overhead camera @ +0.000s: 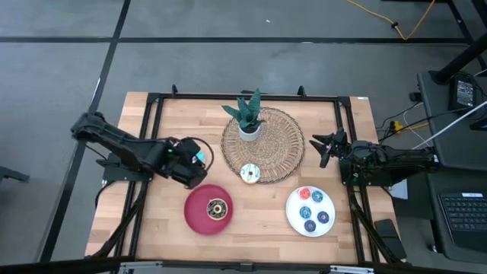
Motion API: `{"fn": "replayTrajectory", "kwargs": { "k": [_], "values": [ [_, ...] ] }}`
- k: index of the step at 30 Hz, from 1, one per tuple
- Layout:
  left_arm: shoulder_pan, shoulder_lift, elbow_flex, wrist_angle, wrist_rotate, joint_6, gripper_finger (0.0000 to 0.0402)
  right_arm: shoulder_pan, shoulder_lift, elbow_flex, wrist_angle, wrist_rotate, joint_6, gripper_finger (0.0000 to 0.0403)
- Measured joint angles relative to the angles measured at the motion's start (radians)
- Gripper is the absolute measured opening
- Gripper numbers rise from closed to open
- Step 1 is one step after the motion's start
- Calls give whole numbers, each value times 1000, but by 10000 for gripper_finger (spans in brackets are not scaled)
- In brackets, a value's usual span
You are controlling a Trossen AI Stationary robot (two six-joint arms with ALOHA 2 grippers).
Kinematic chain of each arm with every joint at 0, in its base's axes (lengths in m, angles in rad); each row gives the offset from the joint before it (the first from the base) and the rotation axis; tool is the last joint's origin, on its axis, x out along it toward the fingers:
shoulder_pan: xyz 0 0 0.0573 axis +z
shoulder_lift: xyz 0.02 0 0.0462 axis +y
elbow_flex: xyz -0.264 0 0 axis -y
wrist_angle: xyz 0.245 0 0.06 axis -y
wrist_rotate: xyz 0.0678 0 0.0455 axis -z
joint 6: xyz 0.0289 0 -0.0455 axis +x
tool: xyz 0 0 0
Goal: Pick & Place donuts
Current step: Put the light blue donut on the dark pink plate
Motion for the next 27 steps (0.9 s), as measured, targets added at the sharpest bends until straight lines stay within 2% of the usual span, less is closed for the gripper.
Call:
{"fn": "replayTrajectory", "kwargs": {
  "k": [5,15,21,27],
  "values": [
    [-1,-134,-222,199,1,86,227,0,0,0,0,0,0,140],
    [15,-310,-574,522,20,50,228,0,0,0,0,0,0,140],
    [75,-337,-698,576,43,34,228,0,0,0,0,0,-1,140],
    [135,-338,-750,578,51,1,228,0,0,0,0,0,-2,140]
  ]
}}
